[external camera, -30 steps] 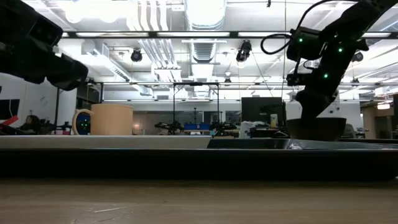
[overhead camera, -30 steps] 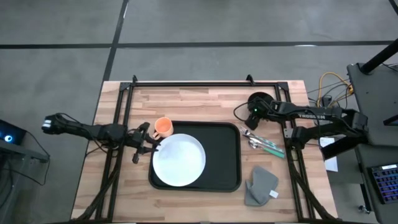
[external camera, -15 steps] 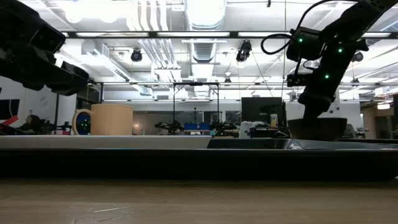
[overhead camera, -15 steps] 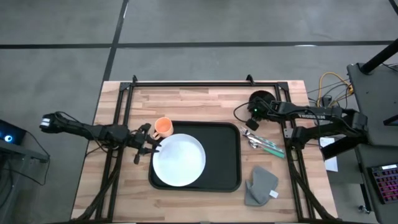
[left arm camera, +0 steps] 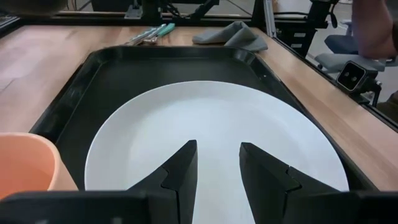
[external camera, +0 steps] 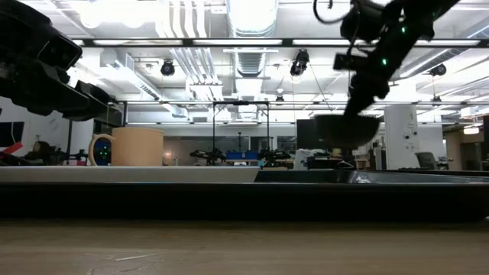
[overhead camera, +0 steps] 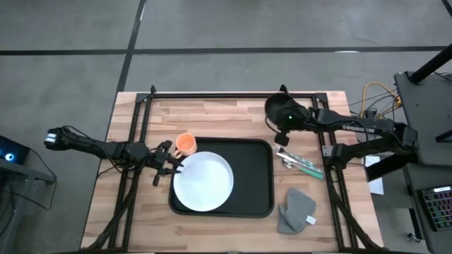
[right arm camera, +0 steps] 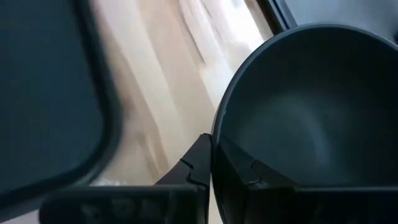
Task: Set up tray
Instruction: Put the black bowl on top of the white plate
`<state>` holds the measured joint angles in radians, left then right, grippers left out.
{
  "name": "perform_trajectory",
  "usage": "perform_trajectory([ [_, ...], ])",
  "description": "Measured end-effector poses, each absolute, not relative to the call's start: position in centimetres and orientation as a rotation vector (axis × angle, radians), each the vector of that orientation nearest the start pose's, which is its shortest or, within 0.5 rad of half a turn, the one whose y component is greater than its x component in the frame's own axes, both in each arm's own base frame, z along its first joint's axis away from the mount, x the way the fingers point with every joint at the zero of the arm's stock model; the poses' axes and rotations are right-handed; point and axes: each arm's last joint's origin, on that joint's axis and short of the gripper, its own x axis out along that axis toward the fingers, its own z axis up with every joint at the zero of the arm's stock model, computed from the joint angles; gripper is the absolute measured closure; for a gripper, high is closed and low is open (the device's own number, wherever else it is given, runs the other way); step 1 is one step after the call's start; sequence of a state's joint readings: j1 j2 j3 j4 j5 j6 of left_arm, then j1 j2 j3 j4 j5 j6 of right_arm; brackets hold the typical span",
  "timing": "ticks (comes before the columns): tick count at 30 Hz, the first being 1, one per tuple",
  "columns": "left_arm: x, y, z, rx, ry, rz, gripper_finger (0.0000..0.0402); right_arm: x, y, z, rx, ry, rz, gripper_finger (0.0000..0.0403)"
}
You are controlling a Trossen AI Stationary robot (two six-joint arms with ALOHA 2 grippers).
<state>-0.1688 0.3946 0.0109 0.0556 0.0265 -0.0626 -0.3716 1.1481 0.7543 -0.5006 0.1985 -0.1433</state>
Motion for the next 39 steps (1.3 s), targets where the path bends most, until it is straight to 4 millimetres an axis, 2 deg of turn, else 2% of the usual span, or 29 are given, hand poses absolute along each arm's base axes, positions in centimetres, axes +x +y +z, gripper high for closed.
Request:
perform_trajectory([
  [7,11.6,-2.0,13.8,-0.039,0.333,-0.183,0.0300,21.8,-6.3,25.1,-0.145,0.883,-0.295,0.0394],
  [15,11.6,-2.0,13.8,-0.039,0.333,-0.183,0.0300,23.4,-3.4,25.6,-0.182,0.863,-0.121,0.0394],
  [19,11.6,-2.0,13.8,-0.038,0.333,-0.183,0.0300,26.1,-2.1,25.1,-0.193,0.894,0.019,0.0394],
  [22,11.6,-2.0,13.8,-0.039,0.333,-0.183,0.0300,28.5,-0.7,24.9,-0.263,0.910,0.136,0.0394],
  [28,11.6,-2.0,13.8,-0.039,0.333,-0.183,0.0300,33.4,3.0,24.6,-0.419,0.933,0.306,0.0394],
  [33,11.6,-2.0,13.8,-0.039,0.333,-0.183,0.0300,36.3,5.8,23.6,-0.481,0.954,0.399,0.0394],
  [39,11.6,-2.0,13.8,-0.039,0.333,-0.183,0.0300,38.9,7.2,22.9,-0.521,0.922,0.474,0.0394],
])
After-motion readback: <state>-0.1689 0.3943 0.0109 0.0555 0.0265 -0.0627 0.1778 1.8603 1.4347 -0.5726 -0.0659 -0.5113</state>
